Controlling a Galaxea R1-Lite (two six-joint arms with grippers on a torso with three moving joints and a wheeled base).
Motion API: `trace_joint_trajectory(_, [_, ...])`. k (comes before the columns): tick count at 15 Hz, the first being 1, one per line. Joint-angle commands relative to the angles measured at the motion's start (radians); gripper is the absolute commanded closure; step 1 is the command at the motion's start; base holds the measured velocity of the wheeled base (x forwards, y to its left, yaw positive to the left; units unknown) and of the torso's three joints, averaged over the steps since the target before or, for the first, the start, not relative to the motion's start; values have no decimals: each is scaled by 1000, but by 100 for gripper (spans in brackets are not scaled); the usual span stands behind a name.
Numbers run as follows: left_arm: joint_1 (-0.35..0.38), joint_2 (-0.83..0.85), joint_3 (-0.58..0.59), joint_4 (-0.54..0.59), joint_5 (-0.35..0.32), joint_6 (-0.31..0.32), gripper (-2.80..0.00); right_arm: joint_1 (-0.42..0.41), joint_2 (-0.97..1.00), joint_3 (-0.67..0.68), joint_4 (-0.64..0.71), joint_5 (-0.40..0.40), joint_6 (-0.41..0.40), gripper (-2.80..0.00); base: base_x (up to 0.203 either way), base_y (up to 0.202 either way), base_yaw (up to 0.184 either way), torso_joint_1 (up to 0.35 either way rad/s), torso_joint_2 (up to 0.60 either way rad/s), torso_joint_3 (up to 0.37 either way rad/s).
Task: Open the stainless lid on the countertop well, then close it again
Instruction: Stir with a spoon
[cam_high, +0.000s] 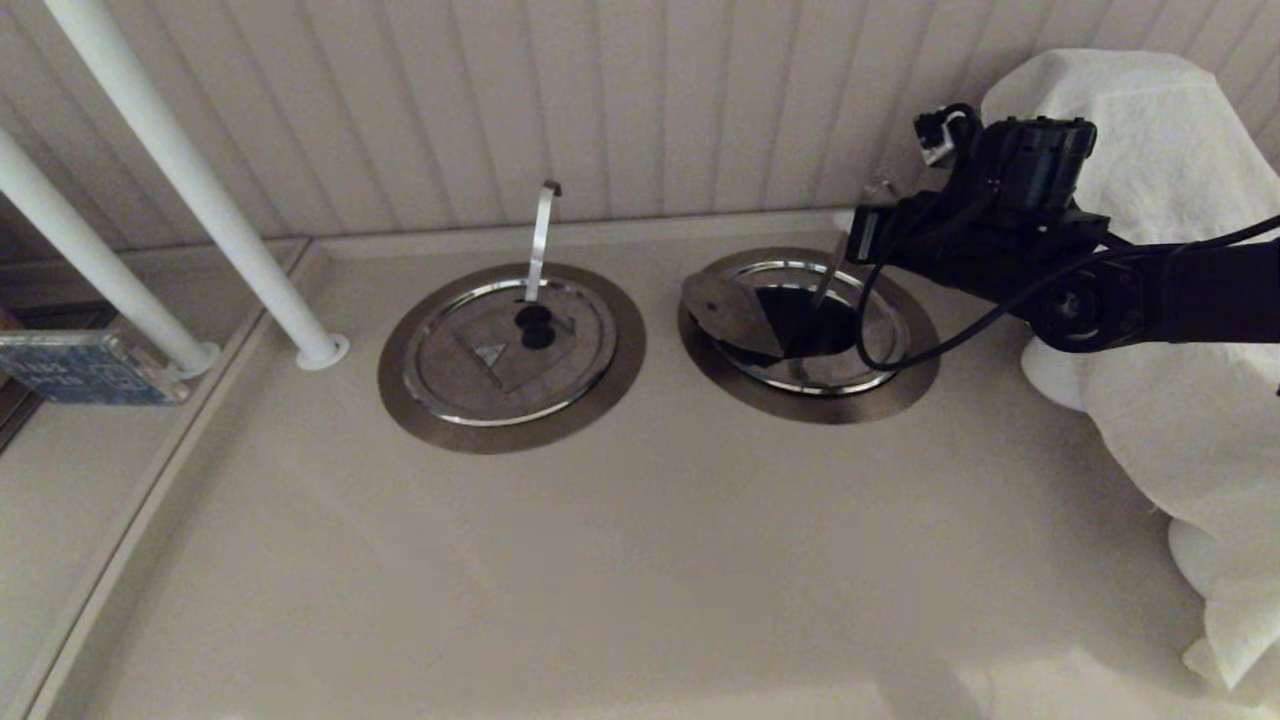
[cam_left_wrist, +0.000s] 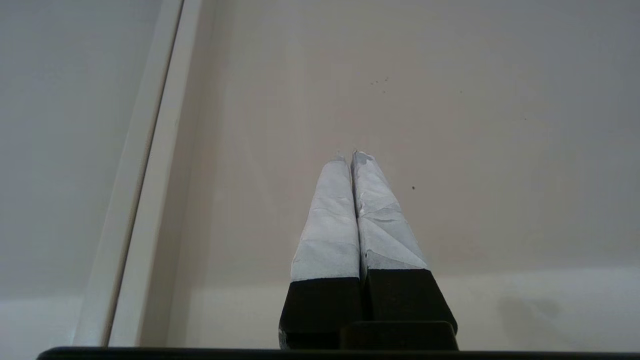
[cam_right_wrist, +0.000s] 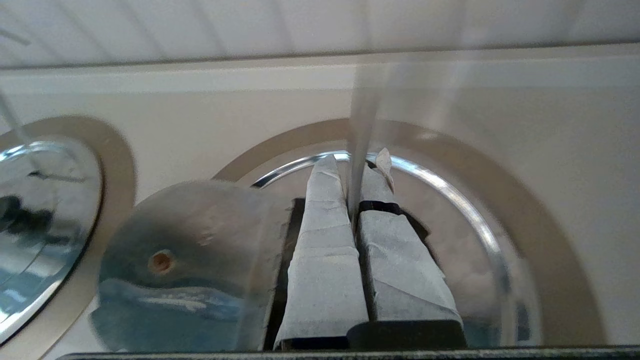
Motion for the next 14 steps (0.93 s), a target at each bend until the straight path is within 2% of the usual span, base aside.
trace_joint_trajectory(1, [0, 0, 0, 1, 1, 0, 0, 8, -22, 13, -1, 2, 0, 0, 0, 0, 0, 0, 0, 0])
trace_joint_trajectory(6, [0, -2, 0, 1, 1, 0, 0, 1, -59, 52, 4, 1, -27, 0, 0, 0, 0, 0, 0, 0])
trace_joint_trajectory(14, [0, 0, 0, 1, 1, 0, 0, -43, -15, 41, 0, -7, -121, 0, 0, 0, 0, 0, 0, 0])
